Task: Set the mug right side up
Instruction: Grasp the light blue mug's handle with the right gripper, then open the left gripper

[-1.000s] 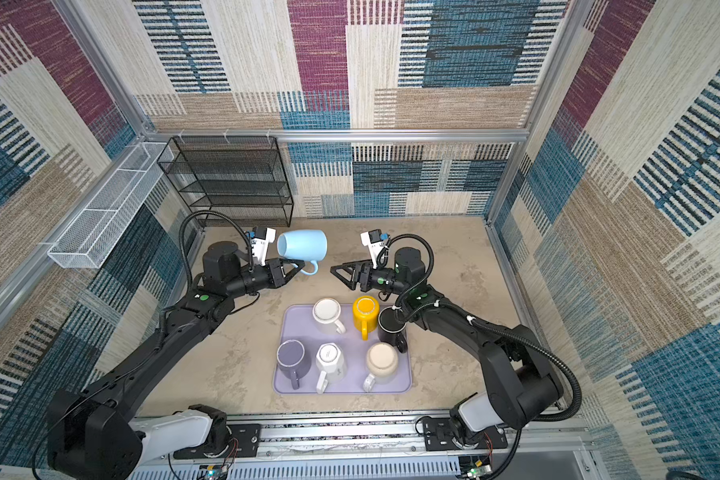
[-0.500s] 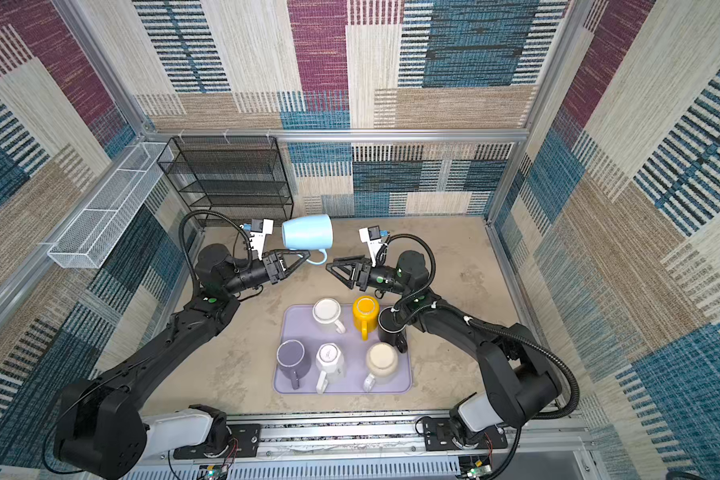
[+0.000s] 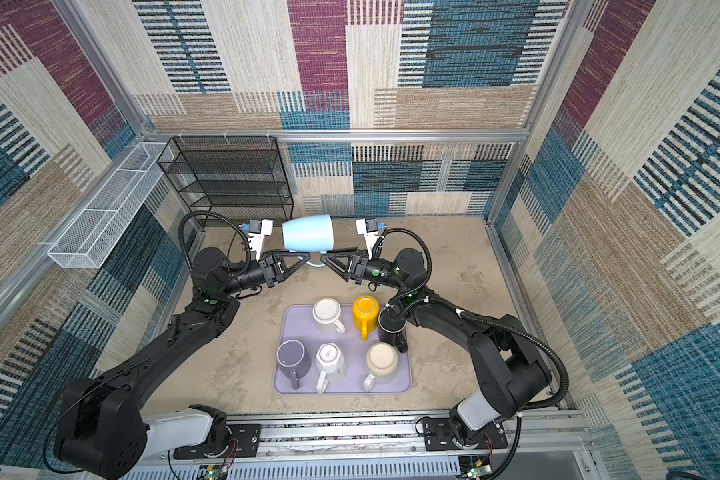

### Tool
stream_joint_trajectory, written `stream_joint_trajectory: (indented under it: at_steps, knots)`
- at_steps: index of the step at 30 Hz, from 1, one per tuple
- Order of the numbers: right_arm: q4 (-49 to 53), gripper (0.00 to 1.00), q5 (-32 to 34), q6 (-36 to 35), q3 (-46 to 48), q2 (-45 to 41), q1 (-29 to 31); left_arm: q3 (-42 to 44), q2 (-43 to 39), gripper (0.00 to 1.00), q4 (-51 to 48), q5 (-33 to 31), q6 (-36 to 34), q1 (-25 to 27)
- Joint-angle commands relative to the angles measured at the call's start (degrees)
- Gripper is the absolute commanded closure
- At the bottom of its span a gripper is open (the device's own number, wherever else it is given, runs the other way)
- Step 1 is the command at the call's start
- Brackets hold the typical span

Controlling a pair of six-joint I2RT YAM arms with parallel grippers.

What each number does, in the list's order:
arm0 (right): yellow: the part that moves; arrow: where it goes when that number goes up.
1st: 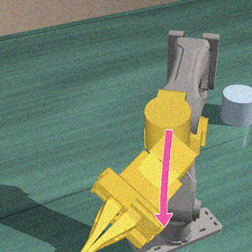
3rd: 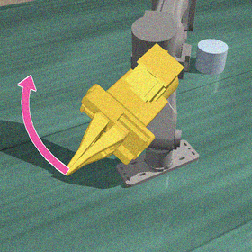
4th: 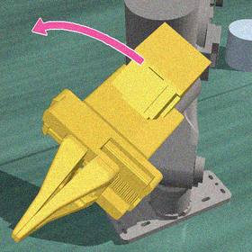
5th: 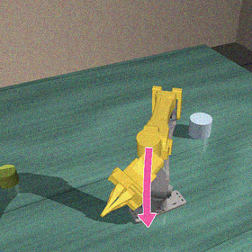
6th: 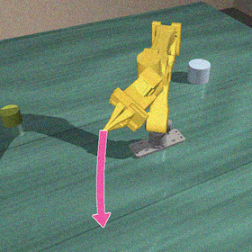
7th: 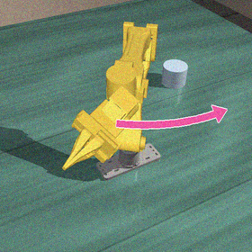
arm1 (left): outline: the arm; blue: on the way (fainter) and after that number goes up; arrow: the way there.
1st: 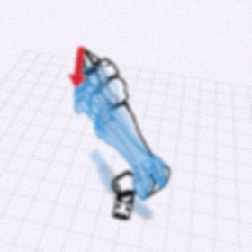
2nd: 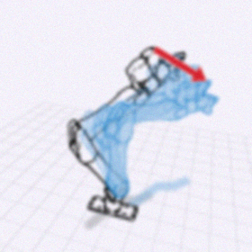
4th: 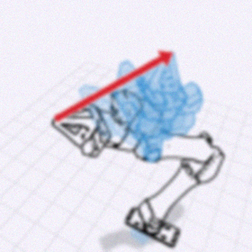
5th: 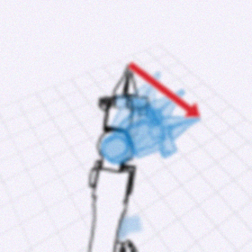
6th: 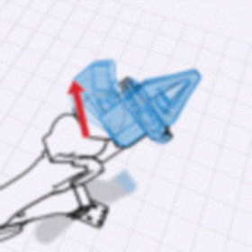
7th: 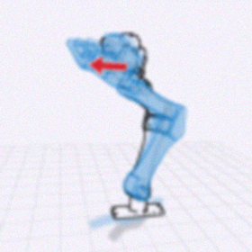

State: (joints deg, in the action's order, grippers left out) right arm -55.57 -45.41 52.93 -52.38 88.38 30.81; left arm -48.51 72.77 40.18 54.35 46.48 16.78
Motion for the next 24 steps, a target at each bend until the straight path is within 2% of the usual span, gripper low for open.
stream_joint_trajectory:
  at_steps: [1,9,18,24]
  knots:
    - [-3.2,0.49,0.2,1.5,-0.9,0.2,0.4,0.3,-0.3,1.0,7.2,0.7,0.4,-0.1]
    - [-3.5,0.63,0.4,1.7,-1.7,0.5,1.1,1.0,1.0,1.0,11.1,1.8,2.7,0.1]
    - [-3.2,0.71,0.6,2.3,-2.1,0.7,1.6,1.5,1.4,1.0,12.5,3.0,2.6,0.9]
    - [-2.7,0.94,1.3,2.6,-2.1,0.0,1.7,2.1,1.7,1.0,12.9,3.4,1.9,1.2]
